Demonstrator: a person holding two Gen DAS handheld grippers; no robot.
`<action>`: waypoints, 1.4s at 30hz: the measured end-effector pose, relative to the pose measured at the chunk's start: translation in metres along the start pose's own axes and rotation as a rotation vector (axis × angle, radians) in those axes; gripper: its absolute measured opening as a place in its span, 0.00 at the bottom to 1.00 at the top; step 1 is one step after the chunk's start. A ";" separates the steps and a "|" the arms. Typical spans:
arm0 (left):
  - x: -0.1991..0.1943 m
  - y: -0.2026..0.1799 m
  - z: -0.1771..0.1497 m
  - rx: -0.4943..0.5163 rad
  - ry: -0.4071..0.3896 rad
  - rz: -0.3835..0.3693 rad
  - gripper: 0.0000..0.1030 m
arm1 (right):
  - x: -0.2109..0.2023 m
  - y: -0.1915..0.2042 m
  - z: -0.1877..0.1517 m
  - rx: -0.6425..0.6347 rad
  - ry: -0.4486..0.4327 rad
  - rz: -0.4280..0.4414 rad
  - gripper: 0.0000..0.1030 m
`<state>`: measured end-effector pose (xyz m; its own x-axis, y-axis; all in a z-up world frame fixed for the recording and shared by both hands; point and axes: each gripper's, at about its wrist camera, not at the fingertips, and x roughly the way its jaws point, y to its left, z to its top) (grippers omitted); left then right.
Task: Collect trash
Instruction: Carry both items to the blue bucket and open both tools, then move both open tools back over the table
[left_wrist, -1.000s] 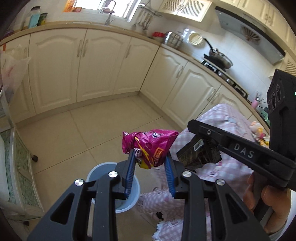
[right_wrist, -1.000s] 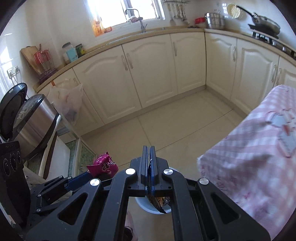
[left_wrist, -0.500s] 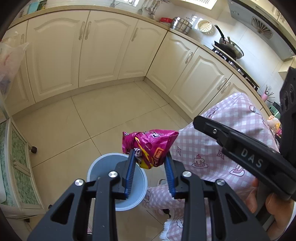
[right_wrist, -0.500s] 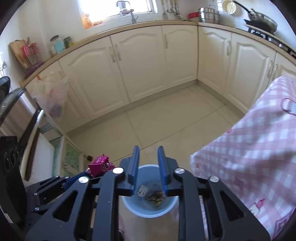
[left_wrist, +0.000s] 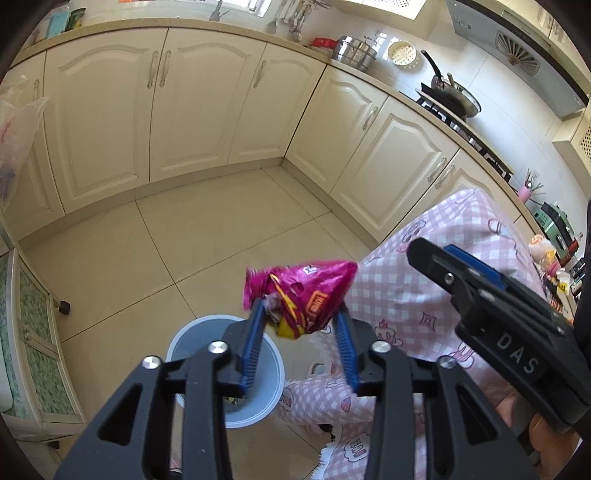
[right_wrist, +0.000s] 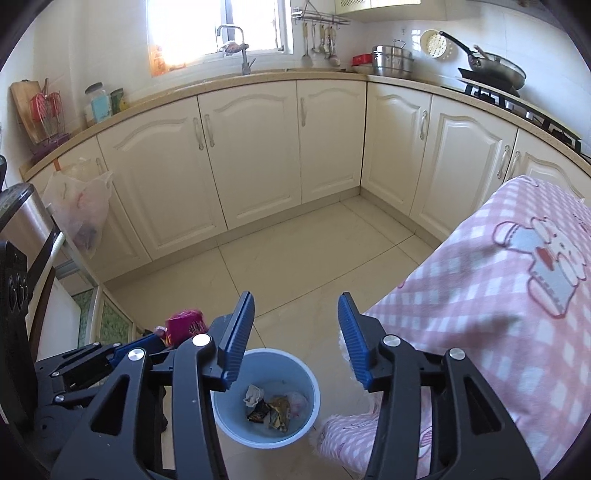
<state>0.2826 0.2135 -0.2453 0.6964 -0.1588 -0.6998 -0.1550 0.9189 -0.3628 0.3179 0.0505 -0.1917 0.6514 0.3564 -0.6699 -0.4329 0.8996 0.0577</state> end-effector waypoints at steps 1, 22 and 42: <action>-0.003 -0.002 0.001 0.000 -0.009 0.002 0.49 | -0.002 -0.001 0.001 0.001 -0.002 -0.003 0.45; -0.088 -0.141 0.000 0.195 -0.126 -0.117 0.57 | -0.144 -0.081 -0.007 0.096 -0.168 -0.146 0.49; -0.054 -0.287 -0.032 0.340 -0.041 -0.151 0.63 | -0.198 -0.224 -0.051 0.231 -0.091 -0.283 0.56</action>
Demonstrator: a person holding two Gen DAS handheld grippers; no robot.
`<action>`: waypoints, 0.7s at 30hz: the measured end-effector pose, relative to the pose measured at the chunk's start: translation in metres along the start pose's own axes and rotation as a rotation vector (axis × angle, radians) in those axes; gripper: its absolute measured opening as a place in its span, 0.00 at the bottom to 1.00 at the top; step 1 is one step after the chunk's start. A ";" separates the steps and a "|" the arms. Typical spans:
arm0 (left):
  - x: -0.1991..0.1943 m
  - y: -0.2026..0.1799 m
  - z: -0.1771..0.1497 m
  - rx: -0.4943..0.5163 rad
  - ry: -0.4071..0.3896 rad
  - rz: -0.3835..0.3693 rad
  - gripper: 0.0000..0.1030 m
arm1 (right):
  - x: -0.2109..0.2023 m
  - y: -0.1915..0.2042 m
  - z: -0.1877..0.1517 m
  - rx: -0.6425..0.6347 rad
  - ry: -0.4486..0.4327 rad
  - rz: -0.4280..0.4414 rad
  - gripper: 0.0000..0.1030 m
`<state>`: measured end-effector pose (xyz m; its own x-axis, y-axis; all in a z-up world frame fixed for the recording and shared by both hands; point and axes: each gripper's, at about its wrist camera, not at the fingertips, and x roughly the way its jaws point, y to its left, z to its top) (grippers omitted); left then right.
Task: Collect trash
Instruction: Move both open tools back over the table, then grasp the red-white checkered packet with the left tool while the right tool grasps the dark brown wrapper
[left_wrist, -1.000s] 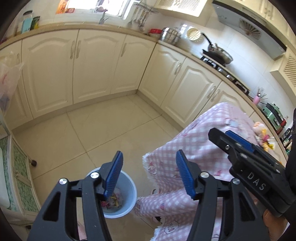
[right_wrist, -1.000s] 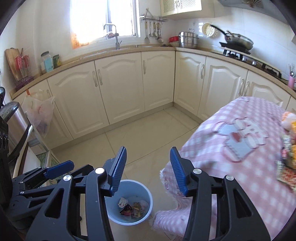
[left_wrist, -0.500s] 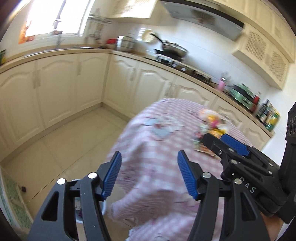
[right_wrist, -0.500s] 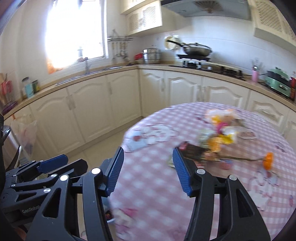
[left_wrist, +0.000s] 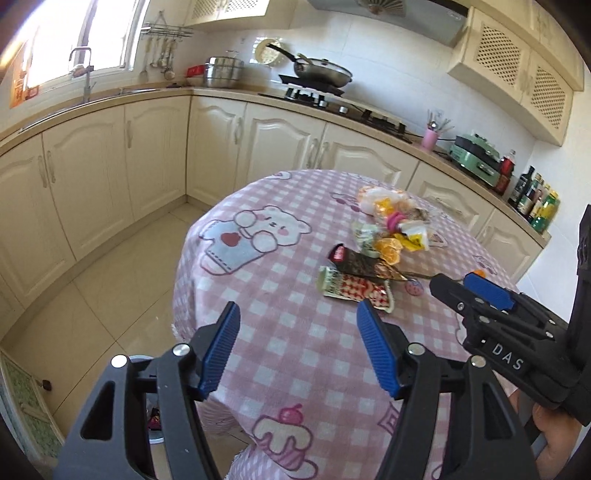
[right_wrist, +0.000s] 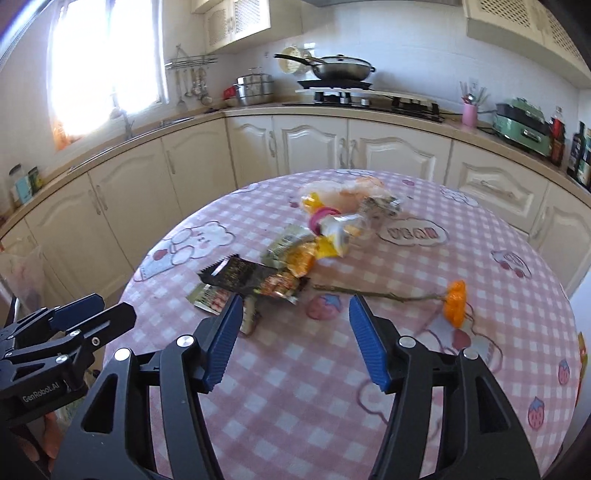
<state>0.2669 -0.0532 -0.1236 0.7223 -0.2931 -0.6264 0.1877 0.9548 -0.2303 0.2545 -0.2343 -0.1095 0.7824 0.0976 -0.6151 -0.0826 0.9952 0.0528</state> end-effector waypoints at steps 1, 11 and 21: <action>0.001 0.003 0.002 -0.012 -0.002 0.004 0.63 | 0.004 0.004 0.003 -0.012 0.009 0.010 0.56; 0.009 0.033 0.012 -0.067 -0.004 0.006 0.64 | 0.070 0.048 0.028 -0.117 0.164 0.048 0.57; 0.022 0.036 0.015 -0.062 0.009 -0.030 0.63 | 0.081 0.029 0.028 -0.054 0.183 0.075 0.00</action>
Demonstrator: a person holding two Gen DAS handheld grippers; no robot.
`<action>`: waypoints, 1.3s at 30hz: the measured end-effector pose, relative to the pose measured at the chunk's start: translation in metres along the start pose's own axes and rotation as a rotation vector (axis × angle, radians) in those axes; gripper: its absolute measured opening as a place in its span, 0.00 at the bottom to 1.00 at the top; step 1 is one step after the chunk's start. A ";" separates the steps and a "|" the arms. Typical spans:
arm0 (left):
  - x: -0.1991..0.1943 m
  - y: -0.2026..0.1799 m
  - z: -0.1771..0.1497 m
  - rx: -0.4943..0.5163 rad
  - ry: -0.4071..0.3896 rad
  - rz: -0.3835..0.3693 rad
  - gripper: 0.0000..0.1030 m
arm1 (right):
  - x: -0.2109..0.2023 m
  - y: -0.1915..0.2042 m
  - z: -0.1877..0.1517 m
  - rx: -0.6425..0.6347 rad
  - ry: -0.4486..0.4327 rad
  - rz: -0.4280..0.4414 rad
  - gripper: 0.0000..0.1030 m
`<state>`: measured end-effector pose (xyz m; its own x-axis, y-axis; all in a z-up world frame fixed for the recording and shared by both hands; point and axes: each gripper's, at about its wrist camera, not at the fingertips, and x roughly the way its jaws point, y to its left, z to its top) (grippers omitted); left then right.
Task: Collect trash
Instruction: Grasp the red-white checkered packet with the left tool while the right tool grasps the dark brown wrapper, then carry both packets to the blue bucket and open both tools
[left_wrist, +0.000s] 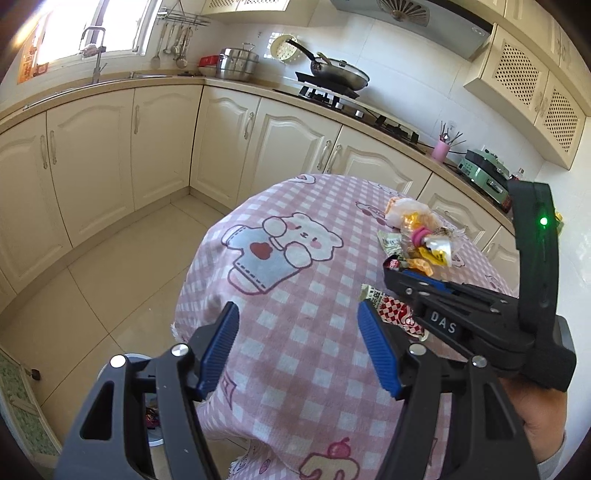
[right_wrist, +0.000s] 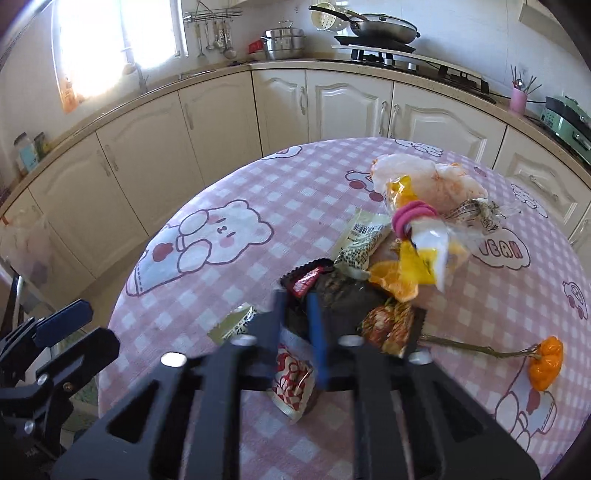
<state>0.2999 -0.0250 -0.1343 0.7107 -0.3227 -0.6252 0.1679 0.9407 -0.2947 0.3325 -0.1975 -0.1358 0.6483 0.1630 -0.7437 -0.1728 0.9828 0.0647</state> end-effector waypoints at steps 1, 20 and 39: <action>0.002 -0.003 0.000 0.004 0.004 -0.006 0.63 | -0.004 -0.002 -0.002 0.006 -0.013 -0.008 0.00; 0.070 -0.095 0.006 0.137 0.175 -0.031 0.63 | -0.065 -0.057 -0.032 0.116 -0.147 0.057 0.00; 0.039 -0.086 0.006 0.142 0.075 -0.091 0.14 | -0.103 -0.052 -0.021 0.115 -0.242 0.089 0.00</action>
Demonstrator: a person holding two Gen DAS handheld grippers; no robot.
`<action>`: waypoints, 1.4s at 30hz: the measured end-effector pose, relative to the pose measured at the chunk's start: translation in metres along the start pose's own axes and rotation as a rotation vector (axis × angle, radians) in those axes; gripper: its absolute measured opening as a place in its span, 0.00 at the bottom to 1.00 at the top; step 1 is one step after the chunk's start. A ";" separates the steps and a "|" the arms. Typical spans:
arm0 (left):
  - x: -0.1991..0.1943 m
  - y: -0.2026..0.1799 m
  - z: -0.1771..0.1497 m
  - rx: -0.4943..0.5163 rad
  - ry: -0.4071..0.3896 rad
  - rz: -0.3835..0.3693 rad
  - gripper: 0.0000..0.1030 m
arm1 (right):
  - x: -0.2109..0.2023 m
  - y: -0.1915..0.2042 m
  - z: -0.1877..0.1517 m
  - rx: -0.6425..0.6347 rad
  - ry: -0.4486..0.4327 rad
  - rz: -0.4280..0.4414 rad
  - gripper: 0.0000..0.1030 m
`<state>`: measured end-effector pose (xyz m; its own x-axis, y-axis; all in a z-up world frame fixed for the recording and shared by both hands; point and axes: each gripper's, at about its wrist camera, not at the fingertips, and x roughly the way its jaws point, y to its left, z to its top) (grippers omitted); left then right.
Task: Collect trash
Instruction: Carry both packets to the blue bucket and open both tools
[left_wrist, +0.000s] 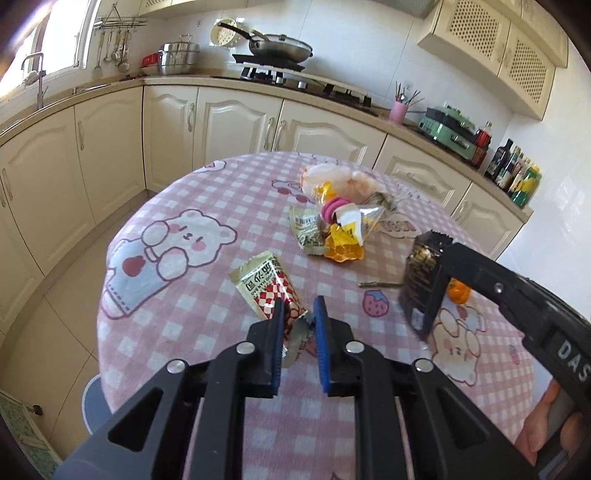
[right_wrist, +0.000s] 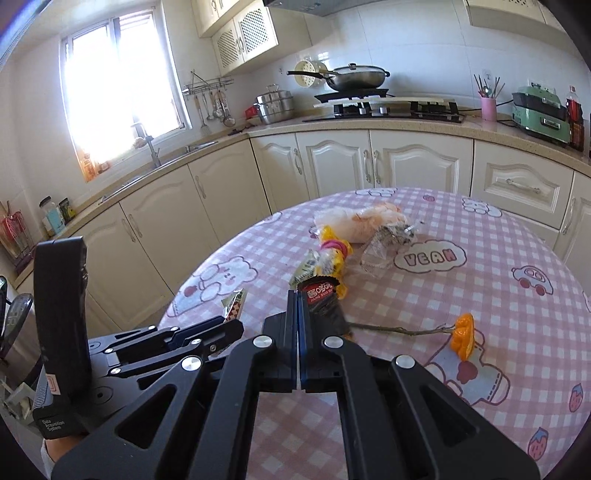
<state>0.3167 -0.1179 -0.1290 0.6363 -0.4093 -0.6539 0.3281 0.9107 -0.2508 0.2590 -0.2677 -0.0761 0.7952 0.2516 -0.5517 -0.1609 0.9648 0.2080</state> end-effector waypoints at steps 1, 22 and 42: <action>-0.007 0.003 -0.001 -0.007 -0.010 -0.008 0.14 | -0.002 0.004 0.002 -0.003 -0.005 0.007 0.00; -0.129 0.161 -0.054 -0.232 -0.135 0.163 0.14 | 0.042 0.188 -0.009 -0.184 0.068 0.254 0.00; -0.086 0.303 -0.107 -0.467 -0.023 0.257 0.33 | 0.179 0.281 -0.071 -0.199 0.283 0.318 0.00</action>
<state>0.2865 0.1991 -0.2248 0.6721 -0.1659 -0.7216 -0.1833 0.9070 -0.3792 0.3151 0.0537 -0.1736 0.5021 0.5209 -0.6903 -0.5017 0.8256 0.2582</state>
